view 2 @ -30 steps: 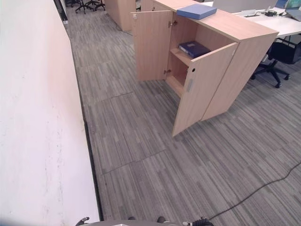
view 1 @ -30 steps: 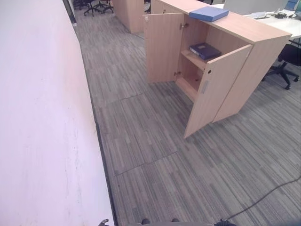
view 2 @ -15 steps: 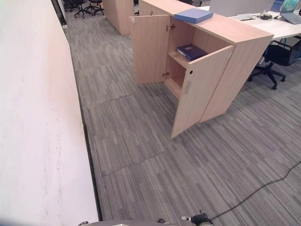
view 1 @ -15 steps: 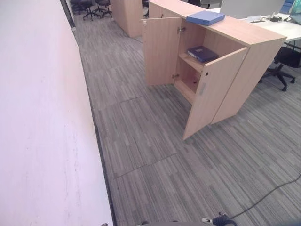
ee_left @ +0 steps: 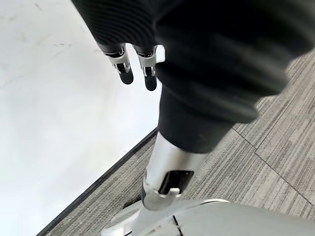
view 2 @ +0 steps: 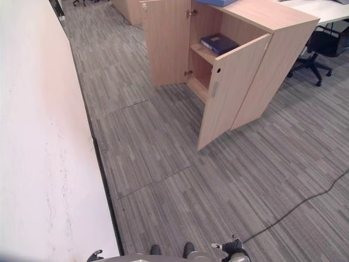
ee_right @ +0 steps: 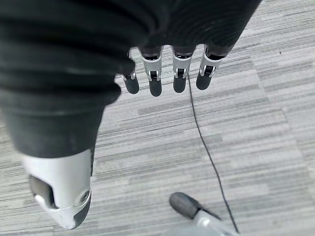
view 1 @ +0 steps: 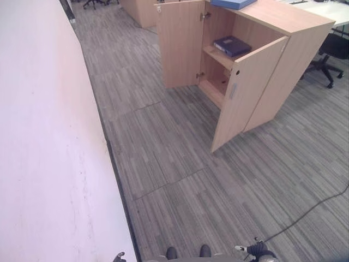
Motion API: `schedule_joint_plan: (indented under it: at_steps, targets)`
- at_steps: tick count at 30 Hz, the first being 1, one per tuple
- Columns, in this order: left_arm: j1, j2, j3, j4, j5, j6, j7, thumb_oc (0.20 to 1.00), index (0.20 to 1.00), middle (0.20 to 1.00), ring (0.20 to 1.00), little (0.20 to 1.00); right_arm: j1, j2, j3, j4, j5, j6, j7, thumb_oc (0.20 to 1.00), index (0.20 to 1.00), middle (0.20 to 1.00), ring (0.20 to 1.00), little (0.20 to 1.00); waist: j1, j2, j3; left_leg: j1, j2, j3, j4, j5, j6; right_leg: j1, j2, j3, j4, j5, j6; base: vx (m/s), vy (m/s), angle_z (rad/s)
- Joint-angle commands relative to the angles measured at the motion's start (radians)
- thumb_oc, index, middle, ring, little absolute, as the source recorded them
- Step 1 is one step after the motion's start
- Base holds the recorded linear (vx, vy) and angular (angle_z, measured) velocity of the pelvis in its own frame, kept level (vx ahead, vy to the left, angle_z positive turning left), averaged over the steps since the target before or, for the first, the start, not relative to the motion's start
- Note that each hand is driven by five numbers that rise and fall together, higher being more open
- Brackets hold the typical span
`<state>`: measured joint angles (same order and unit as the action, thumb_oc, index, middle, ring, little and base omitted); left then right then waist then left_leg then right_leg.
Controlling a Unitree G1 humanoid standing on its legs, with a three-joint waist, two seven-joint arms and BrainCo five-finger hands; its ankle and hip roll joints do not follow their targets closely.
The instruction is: Put the empty folder in the office cabinet
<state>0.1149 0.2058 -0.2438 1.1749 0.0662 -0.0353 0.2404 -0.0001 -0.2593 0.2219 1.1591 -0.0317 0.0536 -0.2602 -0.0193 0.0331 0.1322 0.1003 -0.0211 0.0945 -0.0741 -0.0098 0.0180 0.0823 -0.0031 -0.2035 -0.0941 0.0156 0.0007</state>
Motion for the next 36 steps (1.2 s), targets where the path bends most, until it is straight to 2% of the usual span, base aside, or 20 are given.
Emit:
schedule_joint_plan:
  at_steps: [1, 11, 13, 14, 15, 16, 18, 19, 21, 23, 25, 27, 28, 30, 31, 33, 36]
  targets:
    - [-0.041, 0.002, -0.026, 0.051, 0.034, -0.013, 0.004, 1.0, 1.0, 1.0, 1.0, 1.0, -0.057, -0.023, 0.029, 0.059, 0.012, -0.01, 0.01, 1.0, 1.0, 1.0, 1.0, 1.0, 0.0, -0.022, -0.021, -0.062, 0.022, -0.021, -0.013, -0.001, -0.028, -0.016, -0.042, -0.025, 0.007, -0.04, 0.076, 0.04, -0.014, -0.01]
    - [-0.07, 0.02, -0.02, 0.014, -0.008, -0.015, 0.009, 1.0, 1.0, 1.0, 1.0, 1.0, -0.097, -0.017, 0.054, 0.043, 0.021, -0.013, 0.018, 1.0, 1.0, 1.0, 1.0, 1.0, 0.005, -0.033, -0.019, -0.049, 0.036, -0.025, -0.013, -0.011, -0.034, -0.01, -0.029, -0.029, 0.014, -0.065, 0.059, 0.05, -0.056, 0.0]
    - [-0.082, 0.029, -0.015, -0.002, -0.023, -0.014, 0.012, 1.0, 1.0, 1.0, 1.0, 1.0, -0.106, -0.021, 0.053, 0.041, 0.031, -0.014, 0.018, 1.0, 1.0, 1.0, 1.0, 1.0, 0.007, -0.054, 0.002, -0.102, 0.048, -0.006, 0.126, -0.052, -0.05, -0.016, -0.038, -0.032, 0.046, -0.077, 0.047, -0.04, -0.152, 0.04]
    - [-0.082, 0.033, -0.012, -0.029, -0.035, -0.016, 0.01, 1.0, 1.0, 1.0, 1.0, 1.0, -0.107, -0.023, 0.053, 0.034, 0.038, -0.014, 0.017, 1.0, 1.0, 1.0, 1.0, 1.0, 0.013, -0.069, 0.025, -0.172, 0.063, 0.017, 0.272, -0.078, -0.067, -0.008, -0.04, -0.039, 0.056, -0.088, 0.03, -0.06, -0.19, 0.1]
    - [-0.084, 0.034, -0.009, -0.033, -0.044, -0.017, 0.009, 1.0, 1.0, 1.0, 1.0, 1.0, -0.11, -0.025, 0.049, 0.04, 0.046, -0.014, 0.016, 1.0, 1.0, 1.0, 1.0, 1.0, 0.019, -0.077, 0.039, -0.216, 0.074, 0.024, 0.359, -0.069, -0.075, 0.003, -0.039, -0.046, 0.051, -0.089, 0.02, -0.04, -0.141, 0.08]
    - [-0.084, 0.034, -0.009, -0.033, -0.045, -0.017, 0.009, 1.0, 1.0, 1.0, 1.0, 1.0, -0.11, -0.024, 0.049, 0.04, 0.046, -0.015, 0.016, 1.0, 1.0, 1.0, 1.0, 1.0, 0.018, -0.075, 0.039, -0.223, 0.076, 0.021, 0.369, -0.073, -0.075, 0.002, -0.037, -0.047, 0.051, -0.089, 0.02, 0.0, -0.106, 0.0]
    - [-0.088, 0.032, -0.01, -0.028, -0.053, -0.016, 0.009, 1.0, 1.0, 1.0, 1.0, 1.0, -0.116, -0.026, 0.042, 0.059, 0.055, -0.011, 0.013, 1.0, 1.0, 1.0, 1.0, 1.0, 0.028, -0.077, 0.056, -0.287, 0.105, 0.024, 0.463, -0.011, -0.082, 0.028, -0.024, -0.059, 0.037, -0.097, 0.007, 0.02, -0.086, 0.04]
    - [-0.09, 0.029, -0.01, -0.019, -0.055, -0.015, 0.009, 1.0, 1.0, 1.0, 1.0, 1.0, -0.122, -0.027, 0.04, 0.071, 0.061, -0.011, 0.013, 1.0, 1.0, 1.0, 1.0, 1.0, 0.032, -0.074, 0.064, -0.319, 0.115, 0.021, 0.485, -0.002, -0.079, 0.038, -0.016, -0.061, 0.032, -0.102, 0.002, 0.06, -0.061, 0.11]
    - [-0.086, 0.026, 0.0, 0.001, -0.068, -0.013, 0.009, 1.0, 1.0, 1.0, 1.0, 1.0, -0.127, -0.031, 0.035, 0.09, 0.069, -0.012, 0.015, 1.0, 1.0, 1.0, 1.0, 1.0, 0.044, -0.081, 0.062, -0.363, 0.106, 0.008, 0.434, 0.0, -0.067, 0.049, -0.016, -0.057, 0.025, -0.107, 0.003, 0.13, -0.018, 0.04]
    - [-0.08, 0.021, 0.018, 0.021, -0.094, -0.012, 0.008, 1.0, 1.0, 1.0, 1.0, 1.0, -0.126, -0.033, 0.039, 0.098, 0.068, -0.011, 0.016, 1.0, 1.0, 1.0, 1.0, 1.0, 0.058, -0.079, 0.061, -0.378, 0.106, -0.006, 0.336, 0.062, -0.07, 0.065, -0.006, -0.049, 0.012, -0.115, 0.008, 0.19, 0.024, 0.03]
    - [-0.075, 0.016, 0.032, 0.044, -0.109, -0.009, 0.012, 1.0, 1.0, 1.0, 1.0, 1.0, -0.125, -0.033, 0.037, 0.099, 0.07, -0.012, 0.014, 1.0, 1.0, 1.0, 1.0, 1.0, 0.068, -0.068, 0.056, -0.377, 0.116, -0.006, 0.186, 0.141, -0.084, 0.081, 0.006, -0.041, 0.007, -0.131, 0.013, 0.22, 0.056, 0.03]
    - [-0.062, 0.007, 0.039, 0.048, -0.109, -0.008, 0.009, 1.0, 1.0, 1.0, 1.0, 1.0, -0.123, -0.034, 0.037, 0.105, 0.066, -0.012, 0.015, 1.0, 1.0, 1.0, 1.0, 1.0, 0.083, -0.053, 0.054, -0.392, 0.128, 0.029, 0.027, 0.186, -0.093, 0.111, 0.013, -0.025, 0.007, -0.158, 0.024, 0.38, 0.137, -0.04]
    - [-0.05, 0.005, 0.047, 0.058, -0.103, -0.006, 0.005, 1.0, 1.0, 1.0, 1.0, 1.0, -0.116, -0.03, 0.037, 0.105, 0.06, -0.011, 0.02, 1.0, 1.0, 1.0, 1.0, 1.0, 0.086, -0.038, 0.039, -0.383, 0.143, 0.052, -0.008, 0.208, -0.097, 0.12, 0.021, -0.014, 0.007, -0.163, 0.03, 0.34, 0.138, -0.17]
    - [-0.038, 0.003, 0.052, 0.068, -0.1, -0.005, 0.004, 1.0, 1.0, 1.0, 1.0, 1.0, -0.109, -0.025, 0.036, 0.108, 0.056, -0.012, 0.024, 1.0, 1.0, 1.0, 1.0, 1.0, 0.087, -0.032, 0.027, -0.374, 0.149, 0.061, -0.013, 0.213, -0.098, 0.126, 0.023, -0.009, 0.007, -0.169, 0.032, 0.26, 0.132, -0.4]
    - [-0.03, 0.0, 0.061, 0.084, -0.093, -0.003, 0.003, 1.0, 1.0, 1.0, 1.0, 1.0, -0.099, -0.017, 0.032, 0.118, 0.052, -0.008, 0.028, 1.0, 1.0, 1.0, 1.0, 1.0, 0.09, -0.026, 0.009, -0.366, 0.153, 0.07, -0.013, 0.24, -0.104, 0.132, 0.017, -0.005, 0.007, -0.181, 0.036, 0.27, 0.146, -0.46]
    - [-0.029, 0.001, 0.061, 0.087, -0.091, -0.005, 0.002, 1.0, 1.0, 1.0, 1.0, 1.0, -0.096, -0.012, 0.032, 0.125, 0.05, -0.008, 0.031, 1.0, 1.0, 1.0, 1.0, 1.0, 0.093, -0.029, 0.001, -0.362, 0.148, 0.075, -0.013, 0.243, -0.103, 0.137, 0.008, -0.005, 0.007, -0.187, 0.04, 0.23, 0.127, -0.31]
    - [-0.024, 0.004, 0.074, 0.096, -0.093, -0.005, 0.003, 1.0, 1.0, 1.0, 1.0, 1.0, -0.091, 0.003, 0.035, 0.144, 0.037, 0.0, 0.047, 1.0, 1.0, 1.0, 1.0, 1.0, 0.106, -0.043, -0.021, -0.341, 0.119, 0.086, -0.013, 0.221, -0.077, 0.161, -0.037, -0.01, 0.007, -0.19, 0.064, 0.31, 0.182, -0.15]
